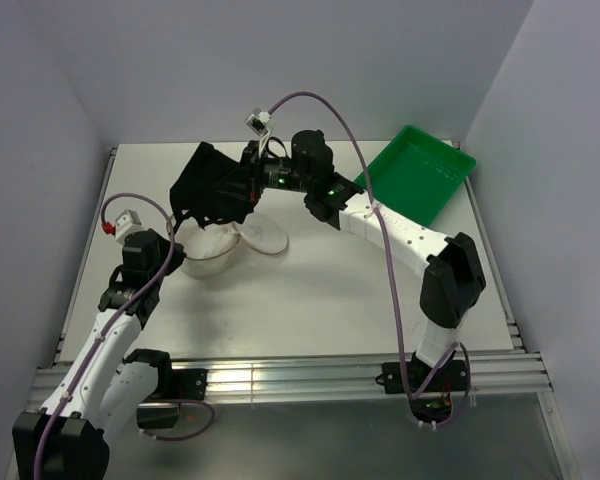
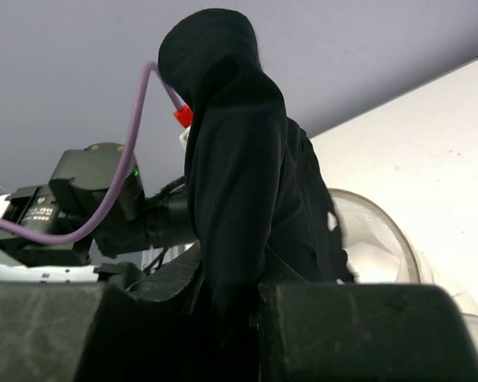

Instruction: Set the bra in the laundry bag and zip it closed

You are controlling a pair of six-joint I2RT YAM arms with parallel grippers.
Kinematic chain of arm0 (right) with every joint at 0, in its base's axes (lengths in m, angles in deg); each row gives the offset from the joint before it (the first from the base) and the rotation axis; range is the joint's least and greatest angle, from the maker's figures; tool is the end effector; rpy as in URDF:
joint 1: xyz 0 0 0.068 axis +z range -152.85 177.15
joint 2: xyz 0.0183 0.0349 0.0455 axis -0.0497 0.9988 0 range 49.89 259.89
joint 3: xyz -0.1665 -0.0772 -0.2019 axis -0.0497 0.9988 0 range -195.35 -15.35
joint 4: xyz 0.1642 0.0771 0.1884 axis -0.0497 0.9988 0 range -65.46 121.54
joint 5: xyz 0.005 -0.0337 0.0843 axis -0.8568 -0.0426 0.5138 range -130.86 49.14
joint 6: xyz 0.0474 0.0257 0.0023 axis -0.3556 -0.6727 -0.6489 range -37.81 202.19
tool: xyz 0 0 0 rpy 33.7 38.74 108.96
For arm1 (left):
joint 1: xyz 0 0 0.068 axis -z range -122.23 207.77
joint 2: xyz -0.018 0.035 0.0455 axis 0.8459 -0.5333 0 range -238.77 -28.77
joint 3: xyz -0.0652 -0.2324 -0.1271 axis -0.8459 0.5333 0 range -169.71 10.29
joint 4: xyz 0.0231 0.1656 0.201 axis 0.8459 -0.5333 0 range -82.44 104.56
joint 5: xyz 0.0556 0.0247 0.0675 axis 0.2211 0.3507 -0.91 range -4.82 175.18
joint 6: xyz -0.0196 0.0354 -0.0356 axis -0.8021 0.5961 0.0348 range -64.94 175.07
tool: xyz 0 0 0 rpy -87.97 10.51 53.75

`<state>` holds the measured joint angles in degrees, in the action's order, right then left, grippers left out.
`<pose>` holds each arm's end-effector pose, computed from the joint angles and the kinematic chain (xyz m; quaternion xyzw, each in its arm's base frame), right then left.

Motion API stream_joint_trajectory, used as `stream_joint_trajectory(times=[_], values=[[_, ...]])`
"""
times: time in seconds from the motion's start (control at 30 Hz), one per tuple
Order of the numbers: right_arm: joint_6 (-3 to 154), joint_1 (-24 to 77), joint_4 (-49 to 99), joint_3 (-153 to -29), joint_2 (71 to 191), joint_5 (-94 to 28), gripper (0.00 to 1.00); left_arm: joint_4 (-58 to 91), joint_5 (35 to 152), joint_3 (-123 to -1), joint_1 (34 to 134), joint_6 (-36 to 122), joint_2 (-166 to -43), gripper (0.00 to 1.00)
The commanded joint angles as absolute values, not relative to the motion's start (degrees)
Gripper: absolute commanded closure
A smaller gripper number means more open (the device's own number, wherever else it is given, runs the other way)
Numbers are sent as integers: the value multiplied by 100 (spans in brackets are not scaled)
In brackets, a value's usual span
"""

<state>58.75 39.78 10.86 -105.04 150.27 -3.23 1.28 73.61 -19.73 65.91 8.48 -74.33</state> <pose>0.2955 0.3016 0.3920 -0.3392 0.6035 0.5604 0.4546 0.1818 -0.0188 0.2417 -0.3304 0.7918 -0.1556 0.4895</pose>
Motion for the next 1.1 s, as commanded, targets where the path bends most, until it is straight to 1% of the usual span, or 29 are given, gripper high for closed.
stream_joint_trajectory(times=[0.0,0.17,0.27,0.43,0.6,0.67,0.83,1.03,1.07], values=[[5767,4022,162,-10562,15218,-394,100,796,7630,-1740,6559,699,-7368,100],[5662,4031,54,-10684,15615,-368,100,832,7736,-1564,6550,620,-7193,100],[5783,4109,-43,-10439,15606,-438,100,876,7657,-1564,6550,611,-7201,100],[6004,4127,-121,-9946,15510,-895,100,973,7745,-1643,6550,576,-7245,100],[6154,4136,37,-9788,15685,-834,100,999,7490,-1529,6550,593,-6693,100],[6136,4136,10,-9691,15729,-755,100,1051,7533,-1546,6550,620,-6683,100],[6346,4294,361,-9822,15887,-641,100,1754,8147,-1477,6550,655,-6955,100],[6601,4619,941,-10454,16414,-754,100,1887,8395,-1415,6550,646,-7113,100],[6637,4646,1055,-10577,16641,-772,100,1878,8421,-1388,6550,620,-7122,100]])
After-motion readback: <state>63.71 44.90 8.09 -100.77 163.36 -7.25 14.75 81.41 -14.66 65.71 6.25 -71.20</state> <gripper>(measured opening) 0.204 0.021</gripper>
